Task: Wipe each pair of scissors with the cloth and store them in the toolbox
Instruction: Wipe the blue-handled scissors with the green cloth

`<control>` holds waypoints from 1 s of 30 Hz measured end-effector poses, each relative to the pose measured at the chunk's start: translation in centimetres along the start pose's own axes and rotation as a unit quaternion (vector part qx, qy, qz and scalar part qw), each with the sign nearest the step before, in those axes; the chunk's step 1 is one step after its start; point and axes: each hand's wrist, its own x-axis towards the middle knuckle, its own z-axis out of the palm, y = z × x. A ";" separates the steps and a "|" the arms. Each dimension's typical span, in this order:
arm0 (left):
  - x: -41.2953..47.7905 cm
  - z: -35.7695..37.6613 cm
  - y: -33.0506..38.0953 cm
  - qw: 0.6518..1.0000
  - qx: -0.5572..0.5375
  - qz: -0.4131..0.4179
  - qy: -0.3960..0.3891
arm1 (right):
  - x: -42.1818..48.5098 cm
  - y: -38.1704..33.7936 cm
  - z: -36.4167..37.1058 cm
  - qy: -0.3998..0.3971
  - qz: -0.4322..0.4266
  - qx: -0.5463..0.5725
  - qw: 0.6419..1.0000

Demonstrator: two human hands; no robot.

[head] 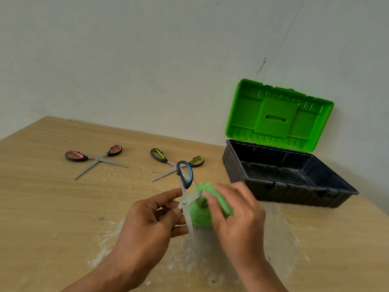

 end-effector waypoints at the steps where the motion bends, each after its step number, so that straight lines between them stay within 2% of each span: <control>1: 0.0 0.0 0.1 1.000 -0.002 0.000 0.000 | -0.4 -0.5 0.0 -0.019 -0.025 0.001 1.000; 3: 0.1 -0.1 0.2 1.000 -0.014 0.001 0.003 | -0.9 -1.1 0.2 -0.045 -0.056 0.010 0.997; 7: 0.0 -0.1 0.2 1.000 -0.009 0.005 -0.002 | 0.5 0.6 -0.3 0.020 0.002 -0.013 1.000; 12: 0.0 -0.1 0.1 1.000 -0.010 -0.004 0.002 | -0.1 0.2 -0.2 -0.009 -0.022 -0.006 1.000; 15: 0.0 -0.2 0.1 1.000 -0.014 -0.011 0.003 | 0.6 1.1 -0.4 0.028 0.012 -0.011 0.999; 19: 0.0 0.0 0.4 0.999 -0.032 -0.032 0.014 | 0.4 0.7 -0.7 0.046 0.003 -0.026 0.999; 22: 0.6 -0.5 0.7 0.997 -0.052 -0.043 0.043 | 0.4 0.1 -0.9 0.016 -0.014 -0.012 1.000; 26: 0.9 -0.8 0.8 0.996 -0.049 -0.055 0.058 | -0.2 -1.3 -0.3 -0.099 -0.108 -0.015 0.989; 28: 0.8 -0.6 0.6 0.996 -0.043 -0.066 0.052 | -0.1 -1.1 0.0 -0.098 -0.116 -0.029 0.988; 30: 0.8 -0.6 0.4 0.995 -0.041 -0.074 0.048 | 0.3 -0.6 -0.1 -0.062 -0.089 -0.043 0.993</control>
